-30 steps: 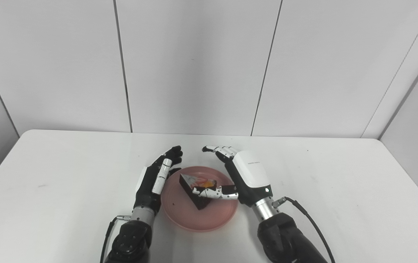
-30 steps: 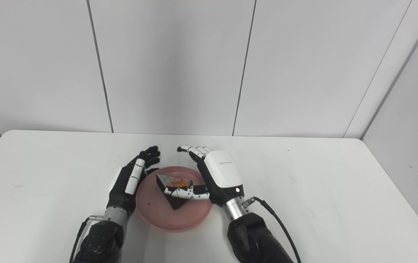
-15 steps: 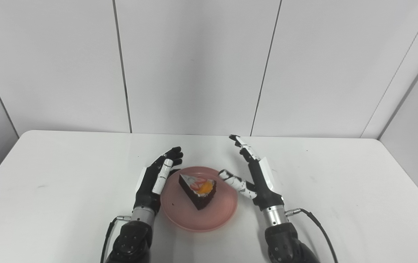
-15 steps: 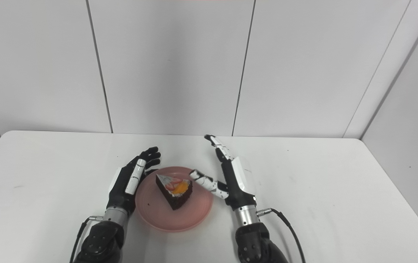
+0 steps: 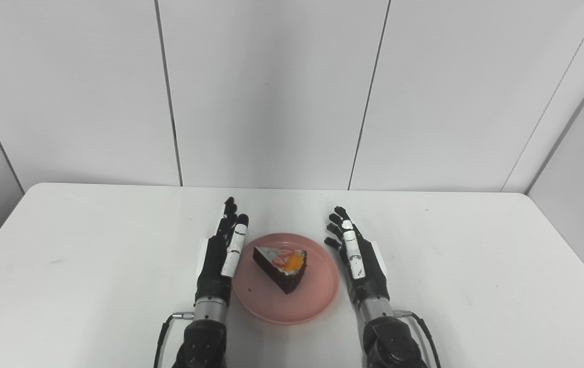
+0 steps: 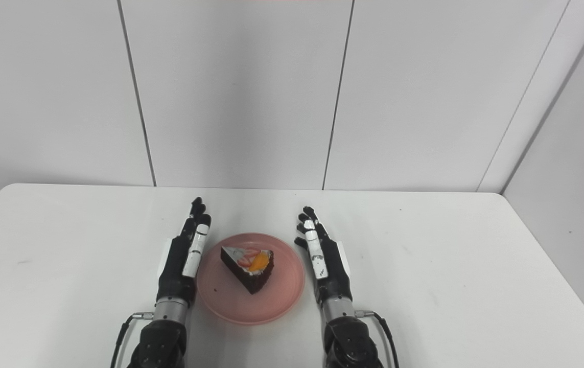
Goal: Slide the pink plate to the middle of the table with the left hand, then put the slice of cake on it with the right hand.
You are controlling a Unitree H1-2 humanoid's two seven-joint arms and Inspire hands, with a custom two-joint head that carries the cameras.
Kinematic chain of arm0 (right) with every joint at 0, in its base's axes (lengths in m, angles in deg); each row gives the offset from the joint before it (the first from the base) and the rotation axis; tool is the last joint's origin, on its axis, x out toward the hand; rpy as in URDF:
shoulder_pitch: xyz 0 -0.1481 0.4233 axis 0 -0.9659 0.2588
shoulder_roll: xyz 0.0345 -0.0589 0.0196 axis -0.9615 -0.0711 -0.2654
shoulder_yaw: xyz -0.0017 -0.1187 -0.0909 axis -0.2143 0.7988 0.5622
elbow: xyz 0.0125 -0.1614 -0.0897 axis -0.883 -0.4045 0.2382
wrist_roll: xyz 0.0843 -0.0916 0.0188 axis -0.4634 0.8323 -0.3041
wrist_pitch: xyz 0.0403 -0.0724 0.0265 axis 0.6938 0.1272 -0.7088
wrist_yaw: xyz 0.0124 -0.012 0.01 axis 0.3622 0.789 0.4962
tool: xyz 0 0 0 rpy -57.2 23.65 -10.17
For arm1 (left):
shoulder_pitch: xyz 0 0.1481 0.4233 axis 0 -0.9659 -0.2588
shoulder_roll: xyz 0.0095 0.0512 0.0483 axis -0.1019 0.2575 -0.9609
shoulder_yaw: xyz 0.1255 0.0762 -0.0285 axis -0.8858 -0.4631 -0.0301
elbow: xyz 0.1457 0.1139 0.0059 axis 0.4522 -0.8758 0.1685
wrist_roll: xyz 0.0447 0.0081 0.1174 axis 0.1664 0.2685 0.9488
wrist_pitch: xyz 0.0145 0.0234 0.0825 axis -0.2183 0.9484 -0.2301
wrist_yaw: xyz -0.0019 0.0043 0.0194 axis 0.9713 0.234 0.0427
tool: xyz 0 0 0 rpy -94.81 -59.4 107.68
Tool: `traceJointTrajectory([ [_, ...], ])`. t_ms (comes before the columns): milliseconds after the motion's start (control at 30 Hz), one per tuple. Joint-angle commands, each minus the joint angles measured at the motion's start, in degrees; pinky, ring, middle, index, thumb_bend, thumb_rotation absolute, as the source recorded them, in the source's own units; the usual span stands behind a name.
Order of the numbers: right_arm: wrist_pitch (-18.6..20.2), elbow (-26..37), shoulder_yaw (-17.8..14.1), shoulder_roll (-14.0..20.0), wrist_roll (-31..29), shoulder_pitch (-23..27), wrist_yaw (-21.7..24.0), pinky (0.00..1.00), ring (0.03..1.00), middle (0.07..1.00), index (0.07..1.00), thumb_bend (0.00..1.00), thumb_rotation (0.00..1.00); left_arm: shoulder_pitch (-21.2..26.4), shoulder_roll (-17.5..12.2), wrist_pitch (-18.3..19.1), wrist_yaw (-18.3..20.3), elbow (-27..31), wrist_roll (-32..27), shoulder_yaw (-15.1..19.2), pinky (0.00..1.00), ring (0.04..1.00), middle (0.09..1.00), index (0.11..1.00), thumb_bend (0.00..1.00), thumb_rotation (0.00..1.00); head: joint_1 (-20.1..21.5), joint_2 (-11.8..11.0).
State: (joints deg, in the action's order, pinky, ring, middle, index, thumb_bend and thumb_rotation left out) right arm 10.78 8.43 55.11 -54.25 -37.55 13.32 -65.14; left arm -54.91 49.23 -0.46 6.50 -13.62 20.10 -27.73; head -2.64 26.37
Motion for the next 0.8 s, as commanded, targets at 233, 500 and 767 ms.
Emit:
traceJointTrajectory([
  [233,5.0,1.9,0.2,-0.2,1.3,0.5,0.4,0.79,0.864,0.903,0.896,0.80,1.00,-3.4,0.4,-1.8,-0.8,-1.1,1.3,-0.9,0.98,1.000,1.000,1.000,0.56,1.00,-0.2,0.2],
  [500,5.7,2.3,0.3,-0.2,2.2,0.3,0.1,0.81,0.878,0.905,0.893,0.77,1.00,-3.5,0.4,0.5,0.5,-0.6,-0.3,-0.5,1.00,1.000,1.000,1.000,0.58,1.00,-0.1,0.2],
  [767,5.3,3.2,0.5,-0.5,3.9,-0.1,-0.4,0.80,0.875,0.900,0.882,0.74,1.00,-3.5,0.1,1.9,1.3,-0.3,-0.7,-0.5,1.00,1.000,1.000,1.000,0.58,1.00,0.0,0.3],
])
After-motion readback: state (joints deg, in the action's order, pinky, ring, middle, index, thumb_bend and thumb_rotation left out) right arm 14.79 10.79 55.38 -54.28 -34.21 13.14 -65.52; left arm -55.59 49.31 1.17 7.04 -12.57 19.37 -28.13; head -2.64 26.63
